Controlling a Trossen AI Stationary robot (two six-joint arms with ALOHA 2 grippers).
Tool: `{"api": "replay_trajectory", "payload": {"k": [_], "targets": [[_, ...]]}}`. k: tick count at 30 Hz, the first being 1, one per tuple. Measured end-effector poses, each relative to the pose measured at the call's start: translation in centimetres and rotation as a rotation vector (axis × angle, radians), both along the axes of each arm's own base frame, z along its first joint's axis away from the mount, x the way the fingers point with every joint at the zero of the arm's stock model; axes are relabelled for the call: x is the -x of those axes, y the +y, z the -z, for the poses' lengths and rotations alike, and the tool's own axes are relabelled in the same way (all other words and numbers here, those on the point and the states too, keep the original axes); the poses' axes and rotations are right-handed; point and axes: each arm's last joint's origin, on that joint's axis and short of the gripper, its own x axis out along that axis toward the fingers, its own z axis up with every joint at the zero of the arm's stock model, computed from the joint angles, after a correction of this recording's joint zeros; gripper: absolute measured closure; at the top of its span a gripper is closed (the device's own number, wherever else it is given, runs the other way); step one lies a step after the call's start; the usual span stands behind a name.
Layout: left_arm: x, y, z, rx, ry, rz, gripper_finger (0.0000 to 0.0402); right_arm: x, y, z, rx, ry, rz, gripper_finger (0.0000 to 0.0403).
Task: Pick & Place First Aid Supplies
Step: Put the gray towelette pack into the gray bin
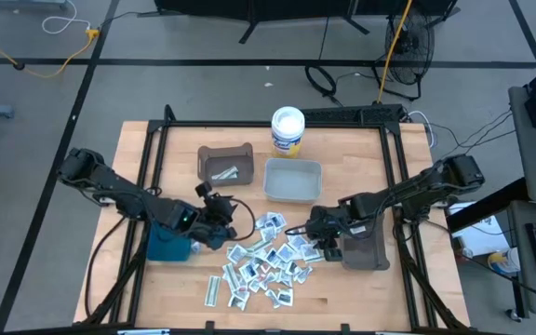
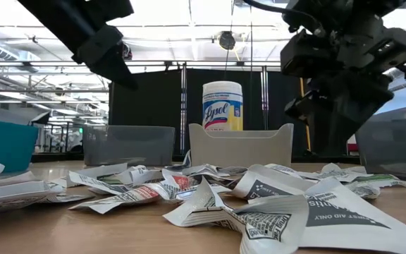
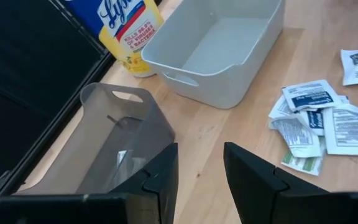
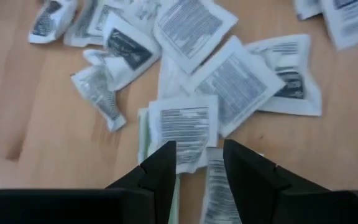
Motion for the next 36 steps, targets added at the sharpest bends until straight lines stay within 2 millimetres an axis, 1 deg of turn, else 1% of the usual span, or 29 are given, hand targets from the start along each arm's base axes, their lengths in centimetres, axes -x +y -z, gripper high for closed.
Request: {"api": "replay_trajectory", "payload": {"k": [4, 8, 11, 19, 23, 30, 32, 36], "targets": [[-0.1, 0.4, 0.0, 0.000, -0.001, -0.014, 0.0268, 0.0, 0.1, 0.0, 0.011, -0.004, 0.001, 0.0275], [-0.1, 0.4, 0.0, 0.000, 0.000, -0.016, 0.0268, -0.1, 0.2, 0.6, 0.014, 0.014, -0.004, 0.0275], [-0.1, 0.4, 0.0, 0.000, 0.000, -0.016, 0.0268, -0.3, 0.3, 0.4, 0.010, -0.008, -0.001, 0.0275], [-0.1, 0.4, 0.0, 0.001, 0.000, -0.016, 0.0268, -0.2, 0.5, 0.4, 0.007, -0.002, -0.003, 0.0276], [-0.1, 0.4, 0.0, 0.004, -0.002, -0.018, 0.0268, -0.2, 0.6, 0.4, 0.004, -0.002, -0.001, 0.0285], [-0.1, 0.4, 0.0, 0.012, -0.002, -0.017, 0.0268, -0.6, 0.9, 1.6, 0.001, 0.017, -0.007, 0.0308], [-0.1, 0.3, 0.0, 0.015, -0.002, -0.014, 0.0268, -0.5, 0.9, 1.8, 0.002, 0.035, -0.003, 0.0311], [-0.1, 0.3, 0.0, 0.018, -0.004, -0.015, 0.0268, -0.6, 0.9, 1.7, -0.006, 0.028, 0.006, 0.0311]]}}
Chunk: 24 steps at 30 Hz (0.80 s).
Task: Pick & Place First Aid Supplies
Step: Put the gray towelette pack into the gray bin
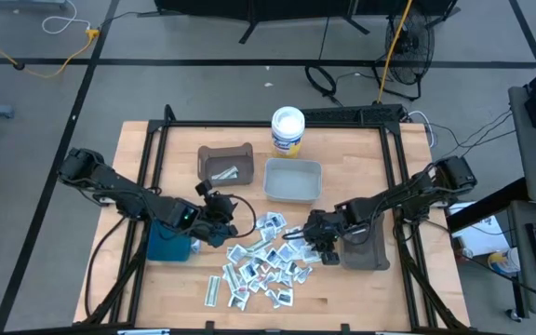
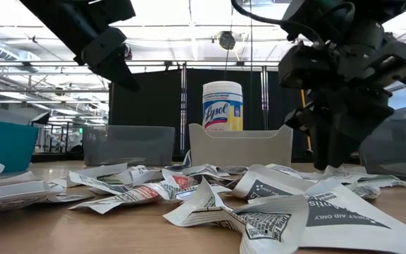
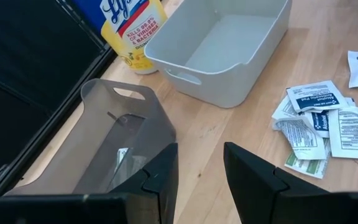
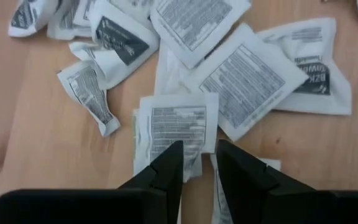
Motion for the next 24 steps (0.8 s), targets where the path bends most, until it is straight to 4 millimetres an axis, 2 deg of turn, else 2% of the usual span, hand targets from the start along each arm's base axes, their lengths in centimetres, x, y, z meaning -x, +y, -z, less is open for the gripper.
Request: {"api": "replay_trajectory", "payload": {"k": [17, 24], "targets": [[0.02, 0.01, 0.01, 0.002, -0.001, -0.003, 0.0268, 0.25, -0.04, 0.34, 0.005, 0.040, 0.002, 0.0318], [0.02, 0.01, 0.01, 0.002, 0.000, -0.003, 0.0268, 0.28, -0.06, 0.36, 0.019, 0.036, -0.017, 0.0349]]}}
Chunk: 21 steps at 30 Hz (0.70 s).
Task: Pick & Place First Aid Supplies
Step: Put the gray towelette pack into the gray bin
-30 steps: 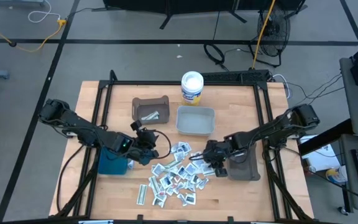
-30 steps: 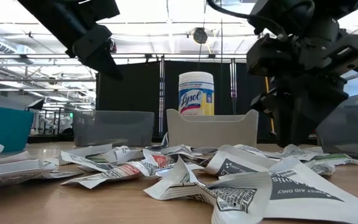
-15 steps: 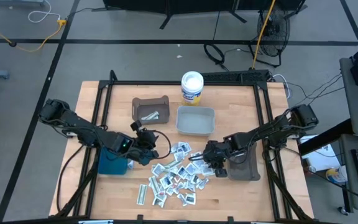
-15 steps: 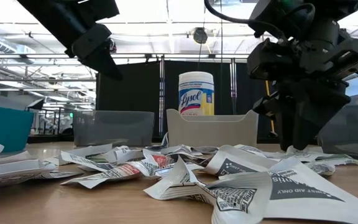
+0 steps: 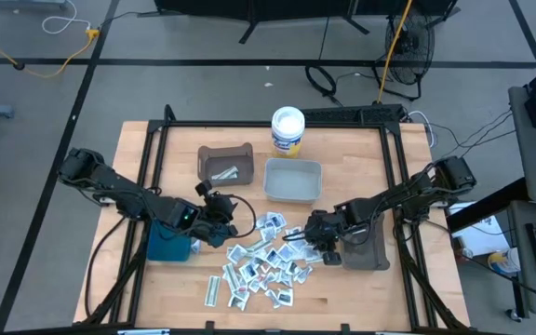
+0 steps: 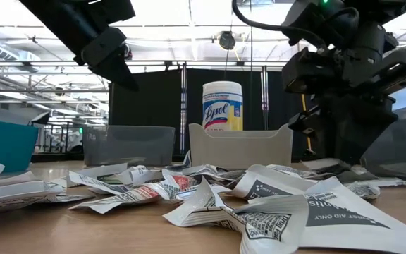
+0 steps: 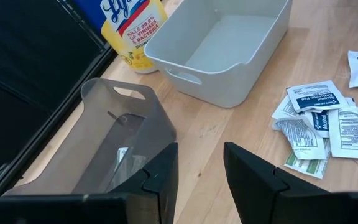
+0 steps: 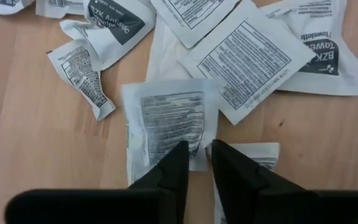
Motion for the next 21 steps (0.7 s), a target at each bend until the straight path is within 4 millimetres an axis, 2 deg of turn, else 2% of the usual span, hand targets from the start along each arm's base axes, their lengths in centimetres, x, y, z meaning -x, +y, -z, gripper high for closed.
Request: {"api": "replay_trajectory", "payload": {"k": [5, 21], "targets": [[0.00, 0.00, 0.00, 0.000, 0.000, 0.000, 0.0268, -0.01, 0.00, 0.00, 0.011, -0.009, -0.022, 0.0397], [0.00, 0.00, 0.00, -0.001, 0.000, 0.000, 0.0268, -0.22, 0.04, -0.63, 0.009, -0.065, -0.040, 0.0402]]}}
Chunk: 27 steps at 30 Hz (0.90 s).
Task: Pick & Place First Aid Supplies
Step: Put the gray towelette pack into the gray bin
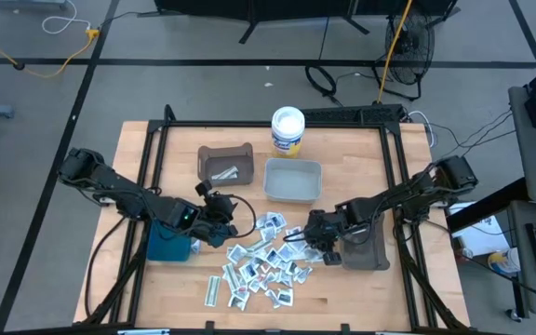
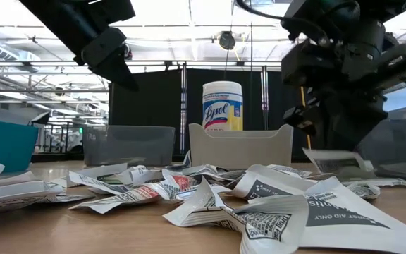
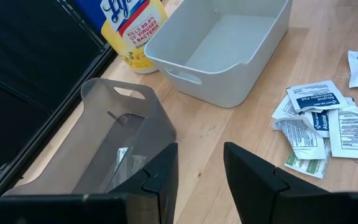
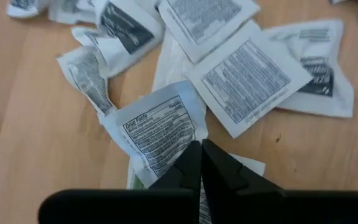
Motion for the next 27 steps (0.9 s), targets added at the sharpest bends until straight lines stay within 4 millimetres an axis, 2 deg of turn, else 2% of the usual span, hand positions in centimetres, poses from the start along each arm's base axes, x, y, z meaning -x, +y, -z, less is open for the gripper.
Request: {"api": "replay_trajectory", "payload": {"k": [9, 14, 18, 22, 27], "targets": [[0.0, 0.0, 0.0, 0.006, 0.004, 0.006, 0.0268, 0.4, -0.2, -3.6, -0.078, -0.162, -0.043, 0.0402], [0.0, 0.0, 0.0, 0.010, 0.004, 0.007, 0.0268, 0.4, -0.8, -4.8, -0.021, -0.238, 0.016, 0.0402], [0.0, -0.1, 0.0, 0.013, 0.003, 0.009, 0.0268, -0.2, -1.6, -4.4, 0.066, -0.264, 0.112, 0.0403], [0.0, -0.1, 0.0, 0.016, 0.000, 0.006, 0.0268, -1.5, -2.1, -2.8, 0.027, -0.252, 0.184, 0.0403], [0.0, -0.1, 0.0, 0.017, -0.001, 0.006, 0.0268, -2.5, -1.8, -0.6, -0.028, -0.209, 0.156, 0.0403]]}}
